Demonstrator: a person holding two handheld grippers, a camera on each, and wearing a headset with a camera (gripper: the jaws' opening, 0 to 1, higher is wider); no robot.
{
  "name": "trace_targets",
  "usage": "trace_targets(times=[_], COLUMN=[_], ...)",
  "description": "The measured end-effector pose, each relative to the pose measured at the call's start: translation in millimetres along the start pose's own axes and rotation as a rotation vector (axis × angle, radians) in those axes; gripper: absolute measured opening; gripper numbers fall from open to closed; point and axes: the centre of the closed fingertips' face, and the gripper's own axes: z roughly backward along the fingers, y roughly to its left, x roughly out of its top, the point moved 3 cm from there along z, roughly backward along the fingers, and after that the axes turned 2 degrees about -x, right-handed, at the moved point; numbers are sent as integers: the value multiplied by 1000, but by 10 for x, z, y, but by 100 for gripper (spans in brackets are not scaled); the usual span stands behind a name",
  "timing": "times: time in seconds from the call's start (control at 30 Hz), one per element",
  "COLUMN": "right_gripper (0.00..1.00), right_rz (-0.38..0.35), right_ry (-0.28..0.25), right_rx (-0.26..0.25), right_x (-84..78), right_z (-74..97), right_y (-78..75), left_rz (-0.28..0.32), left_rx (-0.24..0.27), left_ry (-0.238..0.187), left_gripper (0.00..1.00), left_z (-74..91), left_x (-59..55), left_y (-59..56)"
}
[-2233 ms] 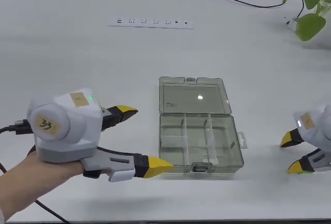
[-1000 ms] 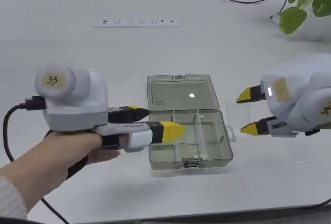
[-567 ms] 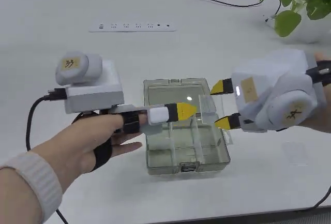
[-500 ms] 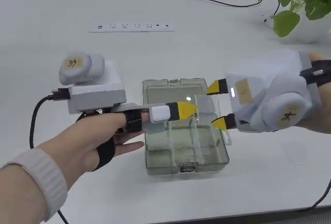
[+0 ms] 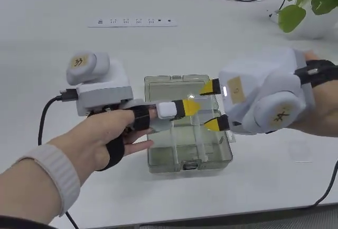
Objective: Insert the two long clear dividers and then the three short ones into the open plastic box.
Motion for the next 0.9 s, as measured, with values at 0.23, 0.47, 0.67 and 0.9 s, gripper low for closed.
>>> trace_targets(times=[0.23,0.47,0.67,0.9], right_gripper=[32,32,34,42], right_rz=[-8,-14,31,-106], right_ry=[-12,-21,-45,-110], right_rx=[-2,1,25,43], right_x=[48,58,69,137], right_z=[7,21,22,103], right_y=[13,31,82,10], left_rz=[24,23,-8,-76], left_rx=[-17,-32,-39,-44], left_ry=[-1,5,29,61], left_gripper=[0,0,0,0], left_z=[19,31,51,98], left_x=[-19,-33,-70,-138], left_y=[-8,-12,-8,29])
